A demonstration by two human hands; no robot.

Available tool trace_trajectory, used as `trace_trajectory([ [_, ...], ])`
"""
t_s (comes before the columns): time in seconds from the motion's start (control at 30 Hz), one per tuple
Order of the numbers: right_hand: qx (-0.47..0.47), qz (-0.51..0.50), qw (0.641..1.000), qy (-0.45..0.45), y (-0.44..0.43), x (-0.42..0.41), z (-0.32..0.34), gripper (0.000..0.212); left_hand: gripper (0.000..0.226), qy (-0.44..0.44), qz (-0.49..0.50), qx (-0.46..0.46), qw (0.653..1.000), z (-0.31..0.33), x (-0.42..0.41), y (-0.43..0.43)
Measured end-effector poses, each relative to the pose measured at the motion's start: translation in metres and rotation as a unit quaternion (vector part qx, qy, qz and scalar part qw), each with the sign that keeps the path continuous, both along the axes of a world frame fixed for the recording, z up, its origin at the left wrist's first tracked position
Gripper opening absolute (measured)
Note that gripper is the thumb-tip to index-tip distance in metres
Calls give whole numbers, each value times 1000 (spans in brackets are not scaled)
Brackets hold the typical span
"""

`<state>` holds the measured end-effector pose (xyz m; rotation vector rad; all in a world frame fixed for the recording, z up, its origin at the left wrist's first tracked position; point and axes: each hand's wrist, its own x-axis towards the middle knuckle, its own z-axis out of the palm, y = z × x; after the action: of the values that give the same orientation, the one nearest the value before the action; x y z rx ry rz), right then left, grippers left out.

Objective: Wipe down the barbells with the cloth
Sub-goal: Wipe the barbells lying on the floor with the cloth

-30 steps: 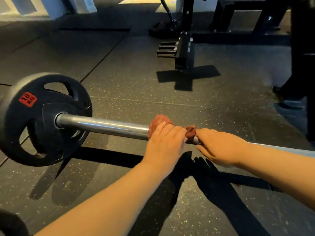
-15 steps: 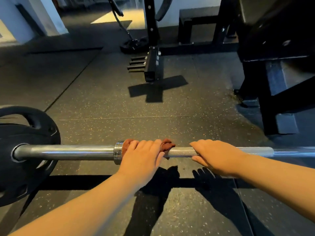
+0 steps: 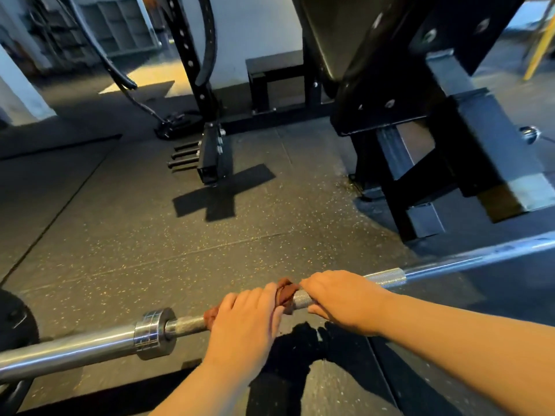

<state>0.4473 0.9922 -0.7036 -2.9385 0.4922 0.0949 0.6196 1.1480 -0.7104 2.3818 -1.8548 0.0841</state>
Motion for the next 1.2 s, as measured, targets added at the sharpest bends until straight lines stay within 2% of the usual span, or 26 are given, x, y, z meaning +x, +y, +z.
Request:
trace_trajectory([
  [0.1, -6, -8, 1000, -14, 0, -2, 1, 27, 10, -14, 58, -53, 997, -7, 17, 14],
  [0.2, -31, -17, 999, -26, 7, 2, -2, 26, 10, -2, 110, -102, 989, -13, 8, 9],
  [0.27, -41, -15, 999, -19, 8, 2, -5, 28, 6, 6, 113, -102, 988, -17, -4, 2],
  [0.37, -29, -8, 999, -16, 4, -2, -3, 34, 27, -11, 36, -78, 996, -13, -1, 4],
  [0.43, -25, -13, 1000, -12, 1, -8, 1, 35, 30, -54, -8, -30, 998, -5, 18, 15],
  [0.5, -48, -22, 999, -8, 0, -16, 2, 31, 25, -68, 40, -12, 997, -3, 42, 31],
  [0.57, -60, -37, 997, -6, 0, -20, 0, 28, 27, -47, 114, -30, 992, -7, 50, 43],
  [0.63, -73, -45, 996, -18, 3, -17, -5, 29, 23, -26, 140, -62, 988, -17, 37, 41],
  [0.67, -85, -48, 995, -22, 6, -14, -6, 31, 23, -19, 133, -71, 988, -23, 25, 37],
  [0.8, -114, -54, 992, -21, 13, -8, -7, 38, 52, 32, 36, -49, 998, -23, -11, 17],
  [0.9, -53, -47, 997, -10, 5, -15, 1, 22, 51, -18, -22, -11, 1000, -9, 8, 18],
  [0.97, -21, -57, 998, 11, 0, -21, 9, 11, 49, -47, -6, -2, 999, -6, 30, 33],
  [1.03, -27, -61, 998, 13, -1, -25, 9, 17, 47, -45, 56, -11, 997, -9, 39, 46],
  [1.1, -53, -61, 997, 18, 3, -23, 4, 33, 45, -16, 106, -14, 994, -11, 30, 47],
  [1.2, -96, -72, 992, 48, 9, -14, 0, 52, 38, 52, 120, -13, 991, -6, -4, 25],
])
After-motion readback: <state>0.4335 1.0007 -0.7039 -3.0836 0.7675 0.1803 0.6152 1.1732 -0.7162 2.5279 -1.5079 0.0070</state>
